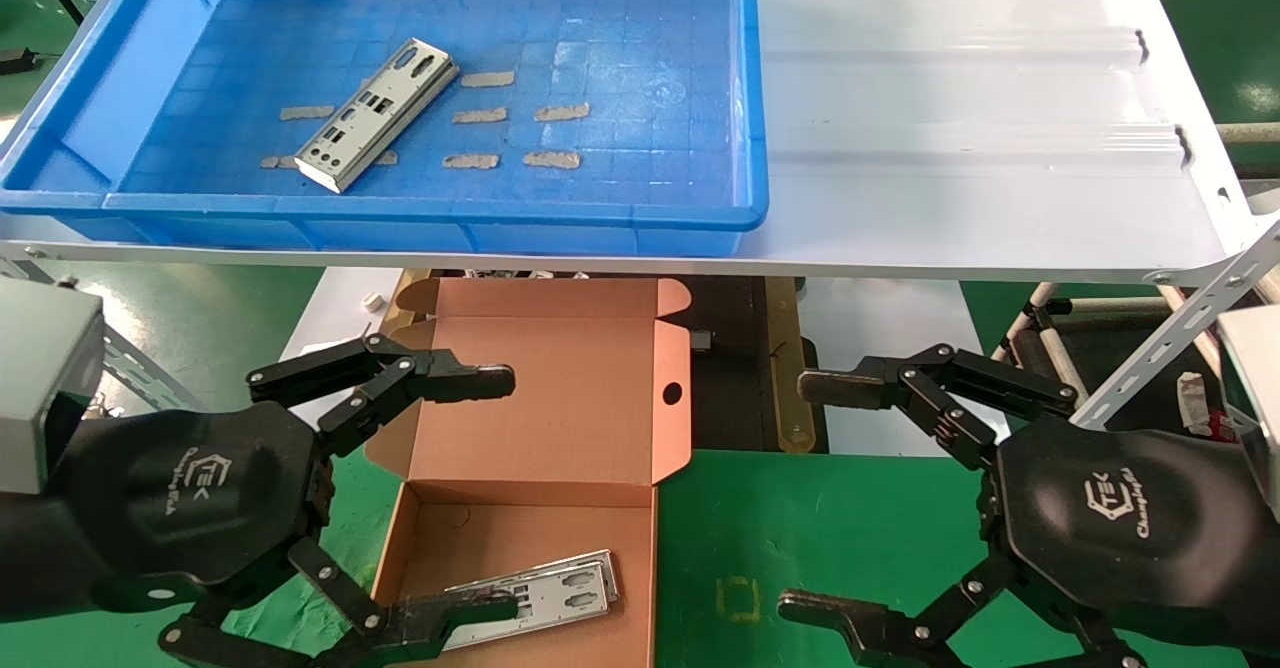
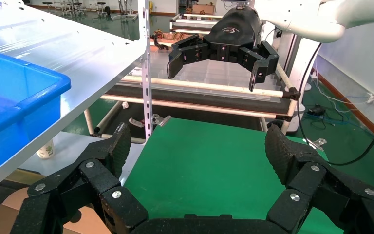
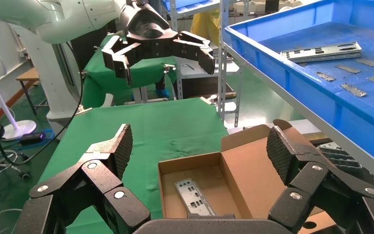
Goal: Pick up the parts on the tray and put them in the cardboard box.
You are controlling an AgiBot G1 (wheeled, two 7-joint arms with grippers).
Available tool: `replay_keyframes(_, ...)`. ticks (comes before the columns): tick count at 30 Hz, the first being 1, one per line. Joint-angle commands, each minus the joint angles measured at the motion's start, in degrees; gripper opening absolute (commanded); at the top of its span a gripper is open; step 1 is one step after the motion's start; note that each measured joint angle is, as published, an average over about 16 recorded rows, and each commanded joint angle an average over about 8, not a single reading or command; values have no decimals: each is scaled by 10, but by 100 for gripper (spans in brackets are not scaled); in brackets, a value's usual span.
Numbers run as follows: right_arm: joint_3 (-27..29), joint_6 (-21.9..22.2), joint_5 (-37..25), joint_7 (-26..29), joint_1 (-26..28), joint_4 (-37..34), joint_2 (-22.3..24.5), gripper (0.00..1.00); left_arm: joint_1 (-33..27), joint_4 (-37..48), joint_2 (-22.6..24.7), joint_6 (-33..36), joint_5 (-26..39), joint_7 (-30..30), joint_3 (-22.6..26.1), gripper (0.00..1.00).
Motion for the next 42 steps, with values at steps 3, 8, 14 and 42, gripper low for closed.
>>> replay_keyframes(3, 0, 0, 0, 0, 0, 0, 0, 100, 0, 1, 0, 0, 0, 0, 0, 100)
replay_keyframes(8, 0, 0, 0, 0, 0, 0, 0, 100, 0, 1, 0, 0, 0, 0, 1, 100)
replay_keyframes(14, 0, 0, 0, 0, 0, 0, 0, 100, -1, 1, 1, 0, 1, 1, 1, 100)
replay_keyframes(42, 0, 0, 0, 0, 0, 0, 0, 100, -1, 2, 1, 0, 1, 1, 1, 100)
